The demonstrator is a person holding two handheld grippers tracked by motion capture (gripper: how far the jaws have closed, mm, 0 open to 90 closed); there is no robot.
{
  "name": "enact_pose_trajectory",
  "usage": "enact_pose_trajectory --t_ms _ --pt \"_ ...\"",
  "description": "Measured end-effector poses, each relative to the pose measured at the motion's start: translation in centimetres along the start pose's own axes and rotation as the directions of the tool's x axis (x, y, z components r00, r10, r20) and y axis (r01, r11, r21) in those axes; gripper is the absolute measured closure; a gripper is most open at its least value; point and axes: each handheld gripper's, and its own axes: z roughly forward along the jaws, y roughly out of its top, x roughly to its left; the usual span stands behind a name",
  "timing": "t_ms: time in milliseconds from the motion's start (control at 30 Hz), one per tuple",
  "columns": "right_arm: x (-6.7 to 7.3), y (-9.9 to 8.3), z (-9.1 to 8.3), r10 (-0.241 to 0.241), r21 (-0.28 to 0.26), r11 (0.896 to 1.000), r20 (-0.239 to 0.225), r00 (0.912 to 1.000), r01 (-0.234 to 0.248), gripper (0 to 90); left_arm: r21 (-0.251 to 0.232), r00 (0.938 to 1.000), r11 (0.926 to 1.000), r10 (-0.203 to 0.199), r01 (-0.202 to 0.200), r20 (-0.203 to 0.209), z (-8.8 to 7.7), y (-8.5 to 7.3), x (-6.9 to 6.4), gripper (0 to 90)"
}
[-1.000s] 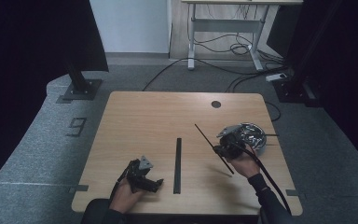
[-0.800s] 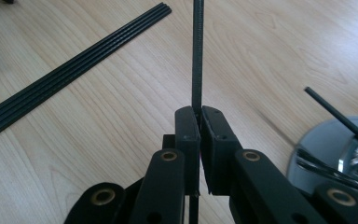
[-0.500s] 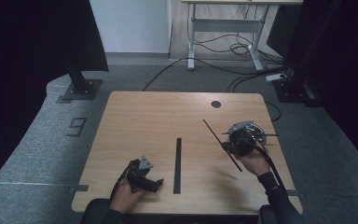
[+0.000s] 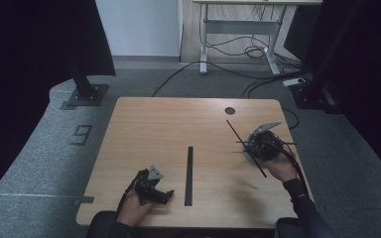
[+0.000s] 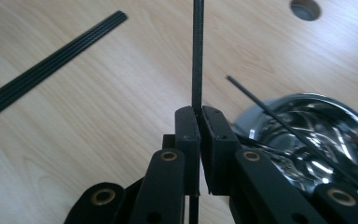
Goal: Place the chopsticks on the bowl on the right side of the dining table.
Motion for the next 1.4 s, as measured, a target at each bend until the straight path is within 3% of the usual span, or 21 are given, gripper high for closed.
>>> enact_pose_trajectory --t_ms 200,467,1000,1400 --pt "-2.1 -0.2 0.2 0.027 0.019 0.999 0.043 0.9987 -0.028 86.0 -0.002 1.0 1.0 -0.001 0.001 -0.001 0.0 0.0 0.0 0.0" --pt "-3.9 -0.2 1.2 0.034 0.042 0.998 0.07 0.997 -0.037 86.0 0.0 1.0 1.0 0.0 0.0 -0.001 0.0 0.0 0.0 0.0" --pt "-5.9 -0.5 4.1 0.054 0.09 0.994 0.087 0.9948 -0.062 85.8 0.0 1.0 1.0 -0.001 0.001 0.0 0.0 0.0 0.0 0.0" --pt "-6.0 -1.2 5.9 0.053 0.115 0.991 0.094 0.9941 -0.064 85.5 0.001 1.0 1.0 0.0 0.0 0.0 0.0 0.0 0.0 0.0"
